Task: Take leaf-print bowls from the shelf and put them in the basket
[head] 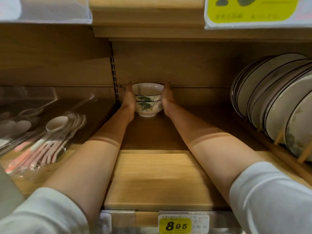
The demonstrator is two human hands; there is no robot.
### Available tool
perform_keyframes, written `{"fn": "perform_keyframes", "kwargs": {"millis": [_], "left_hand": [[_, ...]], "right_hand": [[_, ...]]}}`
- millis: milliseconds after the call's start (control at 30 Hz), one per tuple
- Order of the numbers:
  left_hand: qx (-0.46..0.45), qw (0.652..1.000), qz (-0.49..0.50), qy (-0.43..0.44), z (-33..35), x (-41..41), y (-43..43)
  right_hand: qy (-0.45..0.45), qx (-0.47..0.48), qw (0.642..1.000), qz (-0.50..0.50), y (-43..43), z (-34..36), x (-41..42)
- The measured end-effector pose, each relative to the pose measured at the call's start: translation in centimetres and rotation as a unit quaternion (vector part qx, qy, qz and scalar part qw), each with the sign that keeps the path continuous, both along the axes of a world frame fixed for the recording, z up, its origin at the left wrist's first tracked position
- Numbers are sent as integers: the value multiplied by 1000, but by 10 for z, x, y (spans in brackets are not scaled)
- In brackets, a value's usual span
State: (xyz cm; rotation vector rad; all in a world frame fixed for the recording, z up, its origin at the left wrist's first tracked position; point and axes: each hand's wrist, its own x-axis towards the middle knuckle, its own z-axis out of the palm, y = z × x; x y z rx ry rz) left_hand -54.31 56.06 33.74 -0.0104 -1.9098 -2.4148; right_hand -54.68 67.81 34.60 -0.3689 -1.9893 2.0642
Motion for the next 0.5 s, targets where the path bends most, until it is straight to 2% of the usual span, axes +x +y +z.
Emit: {"fn": "perform_keyframes", "kwargs": {"millis": [200,267,367,500], "left_hand": [[-6,1000,1,-13,5,1,-4],[10,999,50,-9,11,1,-7],[-65,984,166,22,25,10,-4],[-153,973,163,54,41,43,12]], "right_hand": [[-26,16,999,31,5,8,11],[-18,27,999,28,9,11,19],[2,45,999,-5,20,18,38],[-1,27,999,-42,35,33,69]]}}
